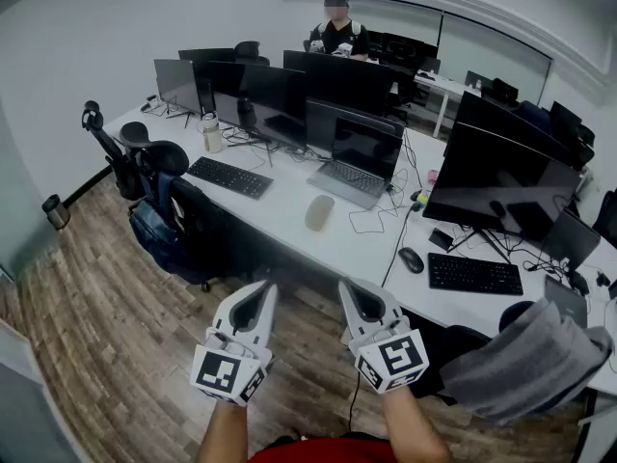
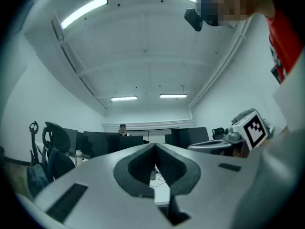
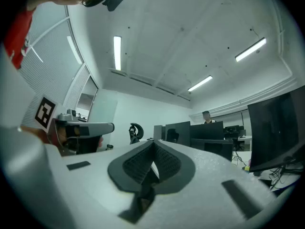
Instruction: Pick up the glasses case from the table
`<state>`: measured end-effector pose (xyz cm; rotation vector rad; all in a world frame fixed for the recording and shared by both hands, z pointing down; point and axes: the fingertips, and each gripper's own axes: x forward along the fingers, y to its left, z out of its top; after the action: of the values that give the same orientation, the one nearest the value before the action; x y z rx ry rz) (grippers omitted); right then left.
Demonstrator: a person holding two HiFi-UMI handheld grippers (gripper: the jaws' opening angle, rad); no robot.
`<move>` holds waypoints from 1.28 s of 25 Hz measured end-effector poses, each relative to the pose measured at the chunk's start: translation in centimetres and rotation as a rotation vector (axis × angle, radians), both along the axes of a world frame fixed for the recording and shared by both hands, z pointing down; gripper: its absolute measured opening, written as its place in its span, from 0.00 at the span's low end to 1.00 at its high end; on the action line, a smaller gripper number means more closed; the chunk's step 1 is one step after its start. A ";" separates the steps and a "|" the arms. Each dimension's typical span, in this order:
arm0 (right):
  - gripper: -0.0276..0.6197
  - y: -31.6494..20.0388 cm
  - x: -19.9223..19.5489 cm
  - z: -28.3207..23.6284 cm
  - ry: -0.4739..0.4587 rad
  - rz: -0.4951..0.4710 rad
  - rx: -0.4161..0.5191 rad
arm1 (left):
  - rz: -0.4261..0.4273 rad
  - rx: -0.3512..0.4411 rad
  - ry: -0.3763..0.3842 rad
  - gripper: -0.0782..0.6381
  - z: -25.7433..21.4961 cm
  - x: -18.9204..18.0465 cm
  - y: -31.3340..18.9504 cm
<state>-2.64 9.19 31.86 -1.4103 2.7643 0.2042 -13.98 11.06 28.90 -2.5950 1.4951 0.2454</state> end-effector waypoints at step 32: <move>0.05 -17.8 0.9 4.2 0.034 0.111 -0.014 | 0.038 -0.072 -0.032 0.13 4.6 -0.5 -17.0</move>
<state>-1.71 -8.60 36.06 -1.5792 2.7211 0.2146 -14.49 -5.97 33.51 -2.6716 1.4723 0.1560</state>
